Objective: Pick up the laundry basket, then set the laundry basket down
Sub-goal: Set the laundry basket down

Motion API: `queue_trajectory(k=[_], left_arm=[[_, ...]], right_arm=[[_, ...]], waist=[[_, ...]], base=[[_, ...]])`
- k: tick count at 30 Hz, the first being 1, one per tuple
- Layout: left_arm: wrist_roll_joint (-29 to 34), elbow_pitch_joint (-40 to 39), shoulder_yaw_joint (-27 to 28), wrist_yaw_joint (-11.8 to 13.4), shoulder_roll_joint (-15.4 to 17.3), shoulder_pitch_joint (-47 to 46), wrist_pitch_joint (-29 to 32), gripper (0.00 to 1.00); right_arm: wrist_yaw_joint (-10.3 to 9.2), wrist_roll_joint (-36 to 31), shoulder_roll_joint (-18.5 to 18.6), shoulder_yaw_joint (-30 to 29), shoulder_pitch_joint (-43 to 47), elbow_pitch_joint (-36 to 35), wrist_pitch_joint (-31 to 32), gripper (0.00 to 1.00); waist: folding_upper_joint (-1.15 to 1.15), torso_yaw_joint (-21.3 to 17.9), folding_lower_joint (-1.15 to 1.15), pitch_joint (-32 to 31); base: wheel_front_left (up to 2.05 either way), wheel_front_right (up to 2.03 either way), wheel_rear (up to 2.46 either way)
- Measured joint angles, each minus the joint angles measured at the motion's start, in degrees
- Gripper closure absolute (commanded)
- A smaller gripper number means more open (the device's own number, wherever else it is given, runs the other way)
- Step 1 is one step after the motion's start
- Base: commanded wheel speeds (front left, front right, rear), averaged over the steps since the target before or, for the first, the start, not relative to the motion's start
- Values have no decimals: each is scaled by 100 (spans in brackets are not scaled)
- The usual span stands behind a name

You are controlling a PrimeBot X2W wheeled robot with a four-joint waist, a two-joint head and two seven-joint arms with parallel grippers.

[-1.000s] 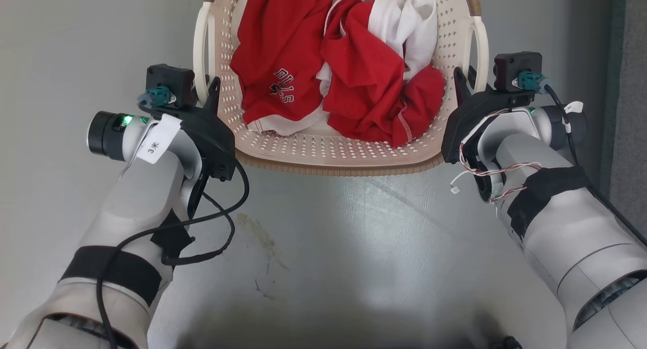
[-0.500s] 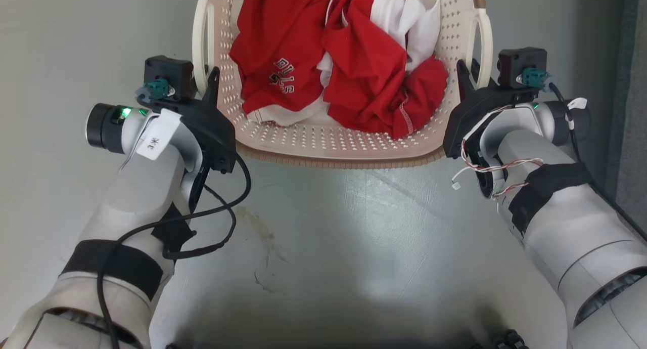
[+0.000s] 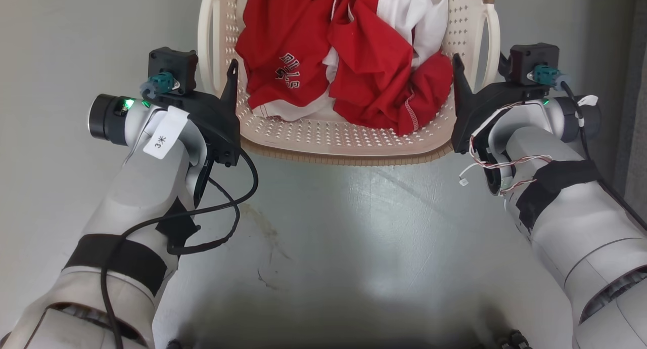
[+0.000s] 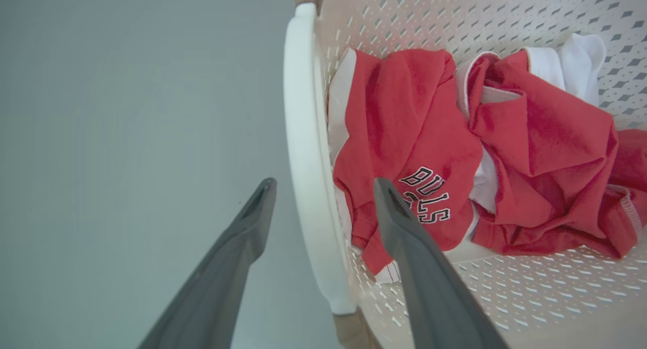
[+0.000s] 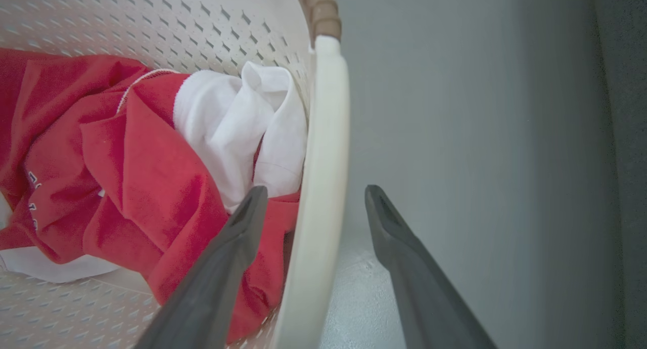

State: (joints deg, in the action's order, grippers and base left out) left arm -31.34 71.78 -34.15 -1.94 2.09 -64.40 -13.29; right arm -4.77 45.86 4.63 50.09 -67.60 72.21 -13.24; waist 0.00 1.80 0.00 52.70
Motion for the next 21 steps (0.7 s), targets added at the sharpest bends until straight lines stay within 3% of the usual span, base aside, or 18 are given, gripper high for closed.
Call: queue_trajectory(k=[21], left_arm=[[-135, -107, 203, 94, -31, 443, -102, 0]], right_arm=[[23, -31, 13, -79, 271, -86, -104, 0]], waist=[[0, 99, 0, -639]], base=[[0, 0, 0]])
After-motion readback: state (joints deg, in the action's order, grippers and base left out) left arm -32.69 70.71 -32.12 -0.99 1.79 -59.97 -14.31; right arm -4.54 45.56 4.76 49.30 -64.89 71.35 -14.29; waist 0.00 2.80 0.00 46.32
